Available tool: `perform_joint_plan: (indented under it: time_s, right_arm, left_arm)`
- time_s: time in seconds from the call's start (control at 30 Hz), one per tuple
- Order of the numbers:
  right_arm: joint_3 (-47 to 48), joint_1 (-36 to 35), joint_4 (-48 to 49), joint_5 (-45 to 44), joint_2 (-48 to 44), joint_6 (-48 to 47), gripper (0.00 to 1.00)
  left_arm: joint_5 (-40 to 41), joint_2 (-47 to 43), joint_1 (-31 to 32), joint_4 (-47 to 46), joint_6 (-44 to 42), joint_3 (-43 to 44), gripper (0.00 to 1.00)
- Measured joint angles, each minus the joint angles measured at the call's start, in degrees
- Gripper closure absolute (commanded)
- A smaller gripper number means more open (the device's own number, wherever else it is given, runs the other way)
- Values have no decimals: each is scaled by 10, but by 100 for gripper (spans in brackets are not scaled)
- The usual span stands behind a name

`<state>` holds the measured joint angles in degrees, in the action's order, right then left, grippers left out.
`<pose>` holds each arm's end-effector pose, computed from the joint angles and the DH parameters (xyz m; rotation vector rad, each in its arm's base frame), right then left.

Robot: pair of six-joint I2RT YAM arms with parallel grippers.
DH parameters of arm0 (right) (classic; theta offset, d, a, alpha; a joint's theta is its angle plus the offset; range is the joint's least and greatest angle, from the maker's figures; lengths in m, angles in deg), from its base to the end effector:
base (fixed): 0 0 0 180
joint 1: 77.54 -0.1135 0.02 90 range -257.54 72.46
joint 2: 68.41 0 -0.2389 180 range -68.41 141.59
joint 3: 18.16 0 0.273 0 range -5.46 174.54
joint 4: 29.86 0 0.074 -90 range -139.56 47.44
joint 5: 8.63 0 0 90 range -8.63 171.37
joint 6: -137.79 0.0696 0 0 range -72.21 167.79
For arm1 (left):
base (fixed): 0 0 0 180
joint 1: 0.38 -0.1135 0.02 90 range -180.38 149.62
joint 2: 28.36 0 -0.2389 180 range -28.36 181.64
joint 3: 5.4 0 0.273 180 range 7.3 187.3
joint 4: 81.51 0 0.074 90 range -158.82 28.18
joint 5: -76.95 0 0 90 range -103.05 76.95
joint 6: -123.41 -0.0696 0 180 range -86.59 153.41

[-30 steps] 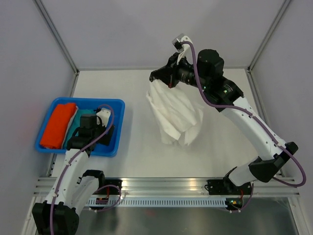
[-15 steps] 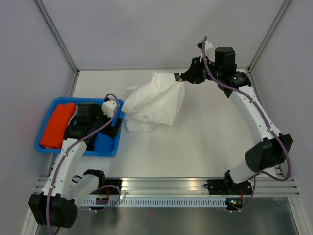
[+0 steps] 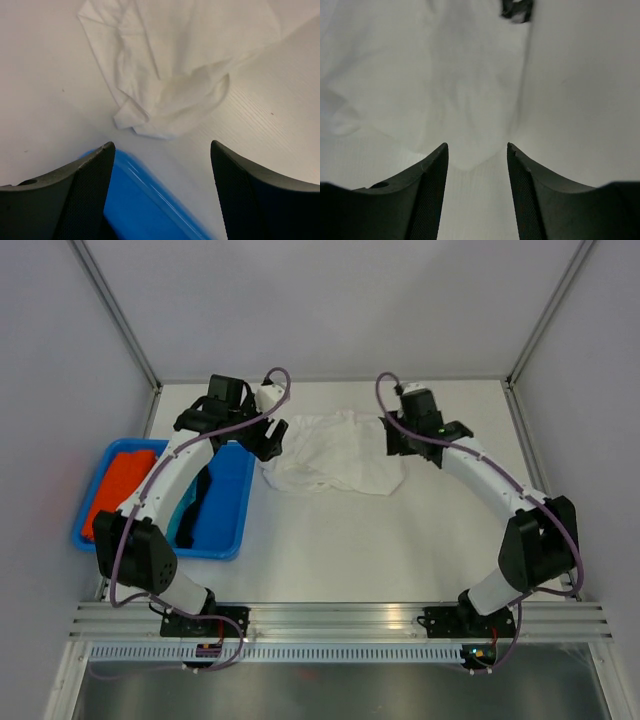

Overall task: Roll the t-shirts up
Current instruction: Move the tshirt to the center of the board, then flatten the tshirt

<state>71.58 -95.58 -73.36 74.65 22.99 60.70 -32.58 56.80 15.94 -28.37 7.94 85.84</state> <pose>0.3825 0.1160 0.2429 -0.0484 2.3551 0.1260 0.3451 -0.1253 0.2783 0.9870 2.1393 -0.3295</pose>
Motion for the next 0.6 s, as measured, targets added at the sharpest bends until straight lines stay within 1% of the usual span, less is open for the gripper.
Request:
perform_joint_plan:
  time_s: [0.03, 0.07, 0.17, 0.23, 0.3, 0.43, 0.5, 0.53, 0.6]
  right_arm:
    - [-26, -34, 19, -7, -10, -1, 41]
    - [-48, -70, 33, -11, -14, -3, 36]
    - [-88, -158, 66, -14, -1, -14, 32]
    - [-89, -181, 74, -25, 29, -23, 31]
    - [-78, -196, 75, -55, 75, -38, 29]
    - [-57, -228, 64, -123, 160, -63, 29]
    - [-57, -239, 59, -141, 177, -72, 32]
    - [-57, -243, 57, -148, 183, -76, 38]
    - [-55, -246, 60, -162, 183, -86, 48]
  left_arm:
    - [0, 26, -4, -2, 7, 24, 19]
    - [0, 49, -11, -6, 15, 45, 20]
    - [-2, 85, -37, -12, 36, 69, 19]
    - [-1, 94, -52, -11, 46, 70, 18]
    - [0, 96, -63, -11, 51, 70, 17]
    - [0, 97, -64, -11, 54, 70, 17]
    - [0, 99, -62, -11, 55, 70, 17]
    - [0, 101, -62, -11, 55, 70, 17]
    - [2, 104, -62, -11, 55, 70, 17]
